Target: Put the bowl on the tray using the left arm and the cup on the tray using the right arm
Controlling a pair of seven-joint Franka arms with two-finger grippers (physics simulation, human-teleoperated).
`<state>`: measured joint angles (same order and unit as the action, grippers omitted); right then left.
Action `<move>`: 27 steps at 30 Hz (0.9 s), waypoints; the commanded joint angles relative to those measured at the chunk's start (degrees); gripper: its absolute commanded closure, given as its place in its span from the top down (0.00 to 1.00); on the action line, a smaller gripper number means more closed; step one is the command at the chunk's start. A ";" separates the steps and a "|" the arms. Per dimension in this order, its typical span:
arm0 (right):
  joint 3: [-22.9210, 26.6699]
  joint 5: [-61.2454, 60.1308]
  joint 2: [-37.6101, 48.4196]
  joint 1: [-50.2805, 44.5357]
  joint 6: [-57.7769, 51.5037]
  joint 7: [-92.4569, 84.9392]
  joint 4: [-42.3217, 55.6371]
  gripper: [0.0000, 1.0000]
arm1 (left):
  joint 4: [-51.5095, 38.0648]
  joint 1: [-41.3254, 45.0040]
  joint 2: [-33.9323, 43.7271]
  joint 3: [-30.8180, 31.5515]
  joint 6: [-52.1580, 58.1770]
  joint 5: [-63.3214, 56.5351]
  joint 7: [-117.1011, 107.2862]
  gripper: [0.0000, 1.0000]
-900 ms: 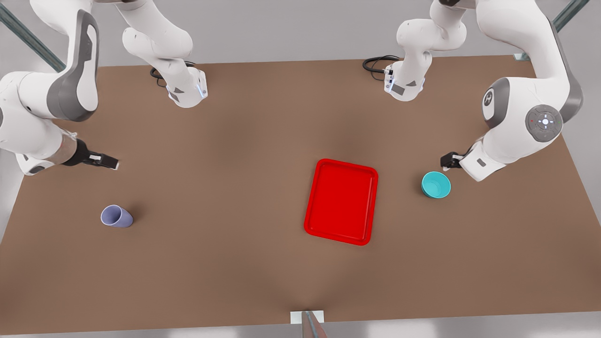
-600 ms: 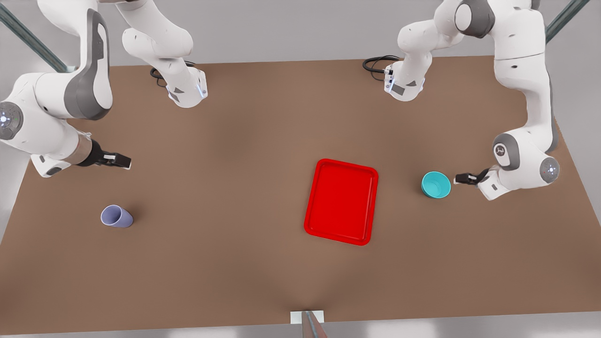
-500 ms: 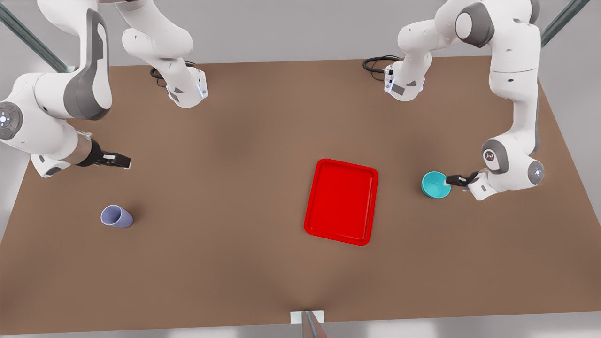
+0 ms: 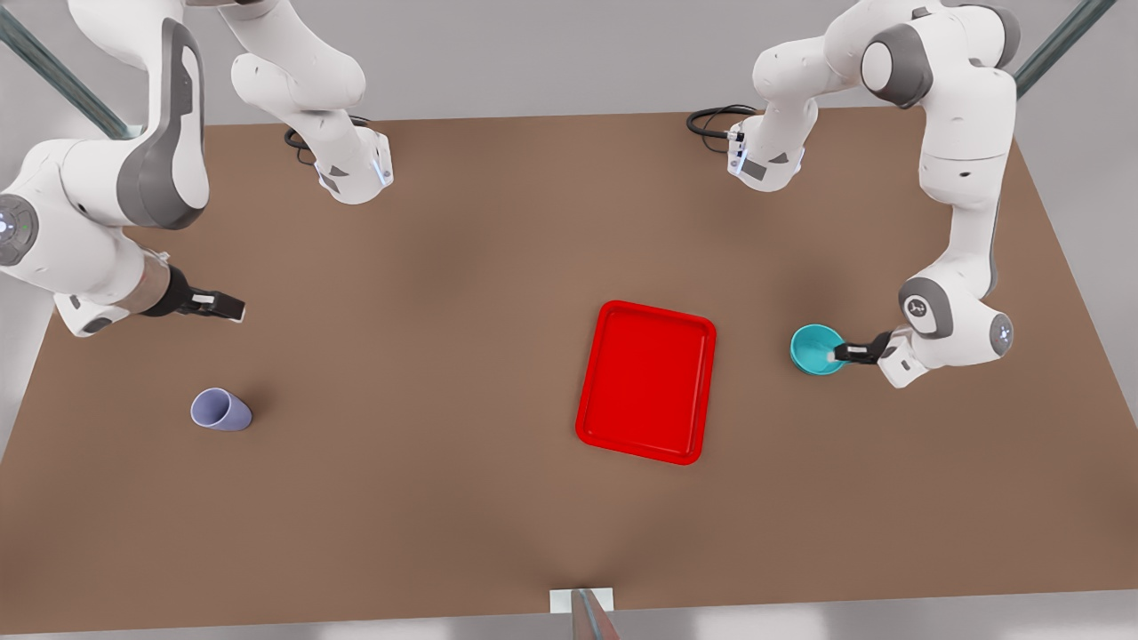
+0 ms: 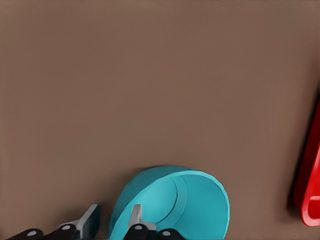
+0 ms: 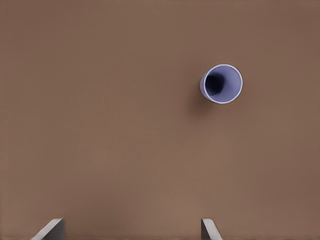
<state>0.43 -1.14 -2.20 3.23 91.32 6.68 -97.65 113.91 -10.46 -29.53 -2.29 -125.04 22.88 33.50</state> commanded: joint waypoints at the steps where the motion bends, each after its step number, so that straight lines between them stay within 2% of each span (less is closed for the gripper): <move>1: 0.01 0.00 0.00 1.25 0.00 0.00 0.00 1.00 | -0.09 0.00 -0.01 0.00 -0.03 -0.03 -0.01 0.21; 6: 0.09 0.00 0.00 1.25 -0.09 0.00 0.00 1.00 | -1.14 0.26 -0.71 0.00 -0.03 -0.64 -0.18 0.21; 8: 0.09 0.00 -0.08 1.25 -0.09 0.00 0.00 1.00 | -1.23 0.70 -0.71 0.00 0.06 -0.64 -0.19 0.26; 9: 0.09 0.00 -0.08 1.25 -0.09 0.00 0.00 1.00 | -1.14 0.79 -0.71 0.00 0.06 -0.64 -1.24 0.21; 14: 0.09 -0.09 -0.08 1.25 0.17 0.00 0.09 1.00 | -2.02 1.85 0.87 0.09 1.55 -0.47 -4.76 0.21; 18: 0.09 -0.09 -0.08 1.25 0.26 0.00 0.00 1.00 | -3.86 8.96 9.05 0.09 2.52 1.11 -13.09 0.21; 22: 0.18 -0.09 -0.08 1.25 0.17 0.00 0.00 1.00 | -7.73 23.55 8.96 0.09 1.55 1.12 -36.57 0.21; 25: 0.18 -0.09 -0.08 1.34 0.17 0.00 0.00 1.00 | -7.65 29.18 6.68 0.09 1.29 4.45 -40.70 0.21; 27: 0.18 -0.09 -0.17 1.34 0.17 0.00 0.00 1.00 | -7.56 29.71 5.62 0.09 0.58 5.77 -40.70 0.21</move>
<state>0.61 -1.23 -2.37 4.07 91.49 6.68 -97.65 107.13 19.26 -23.89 -2.20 -124.42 21.53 -7.33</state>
